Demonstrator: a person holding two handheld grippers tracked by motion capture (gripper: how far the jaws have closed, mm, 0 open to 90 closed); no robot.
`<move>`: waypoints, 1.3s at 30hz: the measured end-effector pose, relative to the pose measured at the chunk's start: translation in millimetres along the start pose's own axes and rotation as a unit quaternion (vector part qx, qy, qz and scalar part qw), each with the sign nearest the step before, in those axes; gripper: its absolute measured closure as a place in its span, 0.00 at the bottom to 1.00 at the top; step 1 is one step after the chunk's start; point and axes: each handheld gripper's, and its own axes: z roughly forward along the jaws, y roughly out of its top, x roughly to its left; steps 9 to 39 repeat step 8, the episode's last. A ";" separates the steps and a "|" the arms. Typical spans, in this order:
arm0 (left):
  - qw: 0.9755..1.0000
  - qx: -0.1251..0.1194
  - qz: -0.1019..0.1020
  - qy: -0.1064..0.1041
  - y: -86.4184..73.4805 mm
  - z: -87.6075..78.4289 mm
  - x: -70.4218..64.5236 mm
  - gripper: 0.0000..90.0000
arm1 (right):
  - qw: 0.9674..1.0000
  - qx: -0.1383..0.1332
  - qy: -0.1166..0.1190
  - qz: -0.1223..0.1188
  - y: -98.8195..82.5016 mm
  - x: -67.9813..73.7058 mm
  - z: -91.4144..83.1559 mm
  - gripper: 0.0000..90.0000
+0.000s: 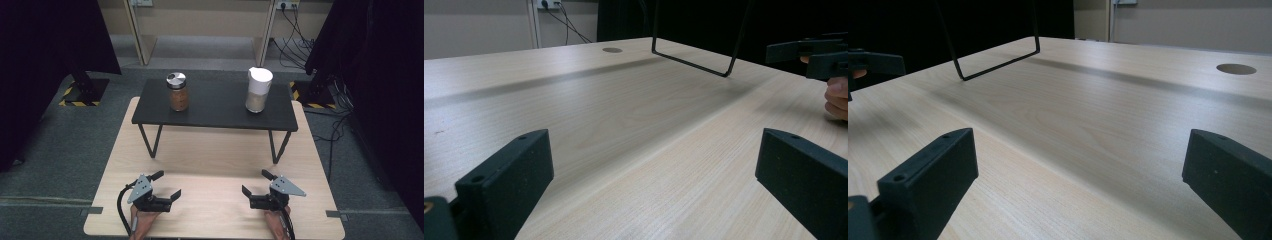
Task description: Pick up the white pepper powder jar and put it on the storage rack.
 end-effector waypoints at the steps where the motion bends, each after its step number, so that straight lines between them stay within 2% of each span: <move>1: 1.000 0.000 0.000 0.000 0.0 0.0 0.0 0.01 | 1.000 0.000 0.000 0.000 0.0 0.1 0.0 0.01; 8: 1.000 -0.001 -0.006 0.004 -0.5 -0.6 -0.1 0.01 | 1.000 -0.005 0.004 0.005 -1.4 -2.3 -0.5 0.01; 39: 1.000 -0.001 -0.006 0.004 -0.5 -0.6 -0.1 0.01 | 1.000 -0.005 0.004 0.005 -1.4 -2.3 -0.5 0.01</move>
